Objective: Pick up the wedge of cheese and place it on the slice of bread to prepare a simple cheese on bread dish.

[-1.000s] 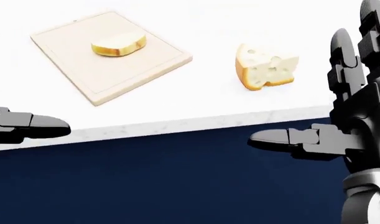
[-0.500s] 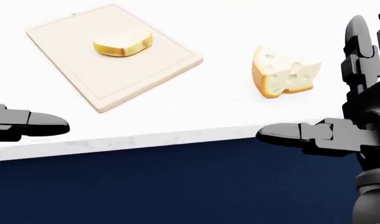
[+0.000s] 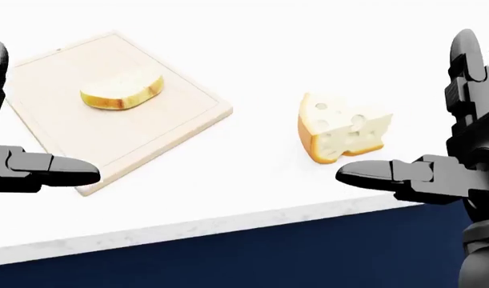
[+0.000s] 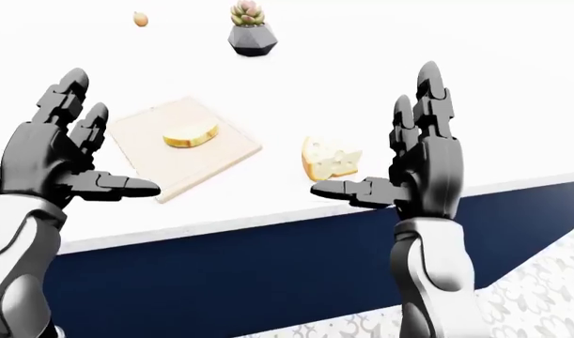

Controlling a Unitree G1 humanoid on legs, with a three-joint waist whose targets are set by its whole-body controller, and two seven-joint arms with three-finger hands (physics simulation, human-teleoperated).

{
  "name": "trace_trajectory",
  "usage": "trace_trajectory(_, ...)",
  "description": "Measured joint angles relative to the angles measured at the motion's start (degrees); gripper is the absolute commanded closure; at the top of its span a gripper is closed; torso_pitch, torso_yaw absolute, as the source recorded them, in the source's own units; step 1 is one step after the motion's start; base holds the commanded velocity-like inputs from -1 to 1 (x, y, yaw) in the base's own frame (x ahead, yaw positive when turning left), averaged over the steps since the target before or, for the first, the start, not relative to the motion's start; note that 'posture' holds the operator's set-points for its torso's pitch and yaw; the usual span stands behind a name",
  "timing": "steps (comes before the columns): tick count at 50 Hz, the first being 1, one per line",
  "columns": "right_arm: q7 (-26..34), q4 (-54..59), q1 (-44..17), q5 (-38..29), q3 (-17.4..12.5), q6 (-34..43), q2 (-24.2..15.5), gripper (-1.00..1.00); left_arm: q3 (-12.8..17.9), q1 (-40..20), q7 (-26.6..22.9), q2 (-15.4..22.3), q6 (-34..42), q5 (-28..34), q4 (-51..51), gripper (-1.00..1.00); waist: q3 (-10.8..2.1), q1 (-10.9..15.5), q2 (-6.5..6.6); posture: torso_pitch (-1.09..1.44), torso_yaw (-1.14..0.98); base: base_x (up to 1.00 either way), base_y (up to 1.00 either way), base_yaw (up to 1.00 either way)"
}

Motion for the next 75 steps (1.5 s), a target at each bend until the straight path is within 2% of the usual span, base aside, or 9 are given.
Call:
trace_trajectory(3,-0.6,0.2,-0.4,0.0,-0.5,1.1,-0.3,-1.0,-0.4,0.1,-0.4,0.1,-0.1,-0.3,0.9,-1.0,-0.43,-0.4,0.08,0.0,0.0,0.3,0.0,0.0)
trace_trajectory(11,-1.0,-3.8,-2.1,1.4,-1.1,2.0,-1.1,-1.0,1.1,-1.3,0.0,1.0,-0.7,-0.2,-1.6,-1.0,-1.52,-0.9,5.32,0.0,0.0,0.16,0.0,0.0)
trace_trajectory(21,-1.9,-12.1,-5.4,3.9,-5.5,11.2,-6.7,-1.0,3.2,0.4,0.4,1.4,2.8,-1.5,-4.1,-1.0,0.06,-0.3,1.29,0.0,0.0,0.0,0.0,0.0)
trace_trajectory(26,-0.7,-13.5,-5.3,2.9,-5.4,13.2,-8.0,-1.0,3.4,0.4,0.1,1.9,2.9,-2.8,-5.7,-1.0,-1.47,-0.2,2.09,0.0,0.0,0.0,0.0,0.0)
trace_trajectory(36,9.7,-12.8,-3.2,-7.3,1.2,15.1,-7.3,-1.0,4.4,0.7,0.3,2.5,3.7,-3.5,-5.7,-1.0,-0.99,-0.4,2.14,0.0,0.0,0.0,0.0,0.0)
trace_trajectory(45,18.3,-12.8,-2.7,-14.7,2.3,16.2,-5.6,-1.0,4.2,0.0,0.8,3.0,4.3,-3.9,-6.1,-1.0,-0.96,-0.4,2.25,0.0,0.0,0.0,0.0,0.0)
trace_trajectory(55,20.6,-12.9,-2.6,-15.2,-4.0,16.6,-4.9,-1.0,-5.2,-15.0,0.7,5.6,12.6,-0.8,-6.0,-1.0,-0.91,0.1,1.86,0.0,0.0,0.0,0.0,0.0)
trace_trajectory(62,20.5,-12.8,-1.7,-12.3,-10.1,16.8,-6.5,-1.0,-13.5,-21.8,-2.9,0.3,12.7,6.7,-0.6,-1.0,-0.55,0.2,1.55,0.0,0.0,0.0,0.0,0.0)
trace_trajectory(75,16.8,-12.9,0.4,-5.5,-17.1,17.0,-8.6,-1.0,-20.1,-29.0,-11.6,-10.3,8.5,19.9,10.4,-1.0,-0.33,0.5,0.22,0.0,0.0,0.0,0.0,0.0)
